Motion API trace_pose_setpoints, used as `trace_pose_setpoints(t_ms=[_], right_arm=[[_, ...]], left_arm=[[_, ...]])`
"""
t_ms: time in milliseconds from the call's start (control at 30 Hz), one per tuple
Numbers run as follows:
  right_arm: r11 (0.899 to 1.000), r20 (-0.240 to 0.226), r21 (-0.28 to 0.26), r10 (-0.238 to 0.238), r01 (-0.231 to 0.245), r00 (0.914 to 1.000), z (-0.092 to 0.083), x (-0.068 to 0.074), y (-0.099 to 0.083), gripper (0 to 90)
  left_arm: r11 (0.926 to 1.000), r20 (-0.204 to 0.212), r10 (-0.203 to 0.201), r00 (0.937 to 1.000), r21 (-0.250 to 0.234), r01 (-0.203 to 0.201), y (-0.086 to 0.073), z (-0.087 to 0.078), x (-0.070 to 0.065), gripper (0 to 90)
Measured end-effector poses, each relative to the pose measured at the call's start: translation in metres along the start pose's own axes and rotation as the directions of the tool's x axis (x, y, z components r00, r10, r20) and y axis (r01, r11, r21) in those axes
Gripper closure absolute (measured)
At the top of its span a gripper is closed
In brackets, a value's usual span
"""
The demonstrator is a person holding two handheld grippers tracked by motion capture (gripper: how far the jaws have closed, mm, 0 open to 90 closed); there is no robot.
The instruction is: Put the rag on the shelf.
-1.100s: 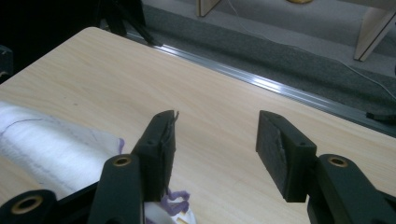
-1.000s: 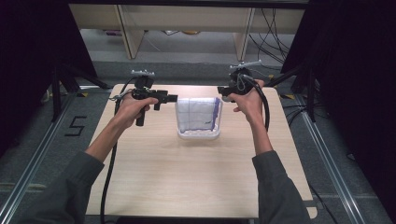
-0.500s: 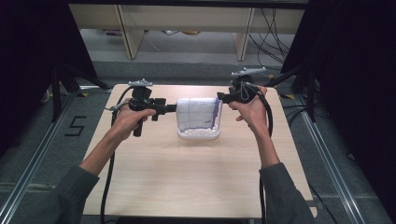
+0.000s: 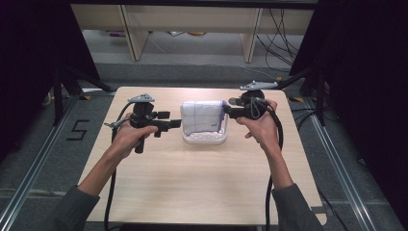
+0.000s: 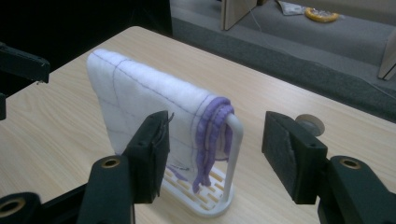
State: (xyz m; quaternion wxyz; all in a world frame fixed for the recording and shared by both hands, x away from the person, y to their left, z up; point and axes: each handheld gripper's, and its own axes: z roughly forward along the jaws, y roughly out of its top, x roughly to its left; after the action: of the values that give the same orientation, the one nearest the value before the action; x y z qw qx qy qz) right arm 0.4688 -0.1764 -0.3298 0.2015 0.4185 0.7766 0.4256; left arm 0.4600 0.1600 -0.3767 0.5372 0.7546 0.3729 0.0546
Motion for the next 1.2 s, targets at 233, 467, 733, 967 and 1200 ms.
trace_pose_setpoints(t_ms=[233,467,733,967,1200], right_arm=[[1.000,-0.018,-0.004,0.014,-0.014,0.9997,-0.007,0.007,-0.018,42.1],[1.000,-0.023,-0.006,-0.003,0.003,0.9997,-0.009,0.012,-0.037,41.4],[0.999,-0.042,-0.027,0.044,-0.046,0.9981,-0.015,0.014,-0.057,40.9],[1.000,-0.046,-0.011,0.026,-0.026,0.9986,-0.018,0.016,-0.065,40.1],[1.000,-0.056,-0.002,0.014,-0.015,0.9983,-0.017,0.021,-0.070,37.9]], left_arm=[[0.9998,0.002,0.020,0.9998,-0.010,-0.020,-0.013,-0.008,-0.004,28.3],[0.9995,-0.002,0.030,0.9996,0.011,-0.030,-0.023,-0.012,-0.008,28.2],[0.9992,0.018,0.032,0.9993,0.022,-0.032,-0.033,-0.011,-0.014,27.3],[0.9982,0.032,0.051,0.9982,0.031,-0.052,-0.037,-0.012,-0.020,26.8],[0.9976,0.037,0.049,0.9981,0.048,-0.051,-0.045,-0.013,-0.023,25.9]])
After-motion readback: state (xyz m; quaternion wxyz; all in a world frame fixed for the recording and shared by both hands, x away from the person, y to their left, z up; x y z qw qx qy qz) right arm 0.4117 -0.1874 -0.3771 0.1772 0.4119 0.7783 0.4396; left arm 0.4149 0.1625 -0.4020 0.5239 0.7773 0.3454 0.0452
